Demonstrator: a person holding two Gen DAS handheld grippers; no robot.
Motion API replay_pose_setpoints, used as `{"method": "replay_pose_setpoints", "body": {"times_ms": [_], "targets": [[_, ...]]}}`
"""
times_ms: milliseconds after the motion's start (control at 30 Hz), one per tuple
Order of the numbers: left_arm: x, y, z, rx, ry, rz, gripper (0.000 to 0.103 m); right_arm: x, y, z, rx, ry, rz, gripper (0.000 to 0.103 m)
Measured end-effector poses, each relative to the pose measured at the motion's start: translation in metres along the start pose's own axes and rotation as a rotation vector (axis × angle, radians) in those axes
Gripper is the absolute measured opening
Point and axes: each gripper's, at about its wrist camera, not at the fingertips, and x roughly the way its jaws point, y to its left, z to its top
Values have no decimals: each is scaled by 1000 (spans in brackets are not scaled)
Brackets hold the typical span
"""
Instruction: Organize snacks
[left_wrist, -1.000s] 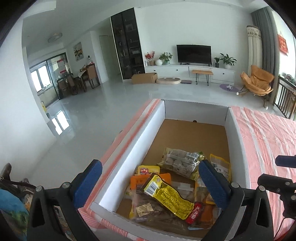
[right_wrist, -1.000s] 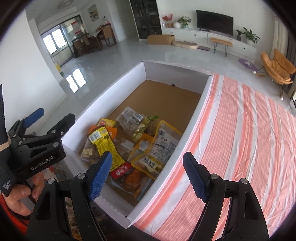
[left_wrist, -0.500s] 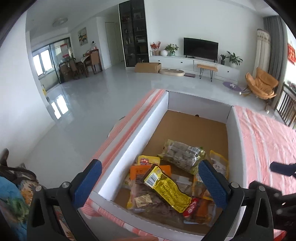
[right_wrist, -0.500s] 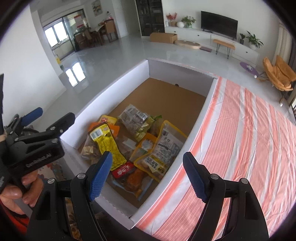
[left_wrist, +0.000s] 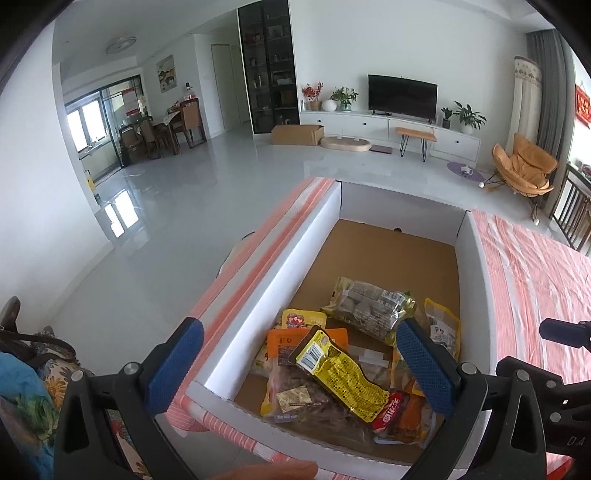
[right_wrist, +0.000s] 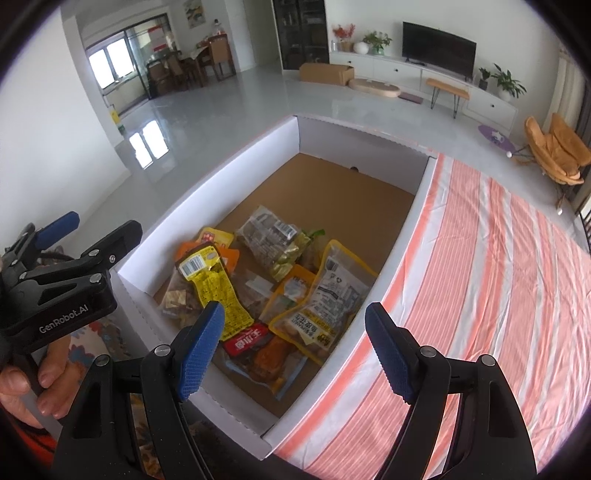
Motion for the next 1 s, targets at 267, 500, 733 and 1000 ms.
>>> {"method": "replay_pose_setpoints", "body": {"times_ms": [267, 500, 733, 1000], "targets": [[0, 1, -1, -6, 4, 4, 103, 1, 5, 3, -12, 0, -2, 81], [-2, 1, -2, 1, -9, 19, 103, 1, 8, 4, -20, -5, -7, 81], [-2, -1, -4, 5, -2, 14, 103, 3, 8, 4, -20, 2, -14, 81], [-2, 3, -3, -17, 4, -17, 103, 8, 8, 3, -20, 12, -14, 81]]}}
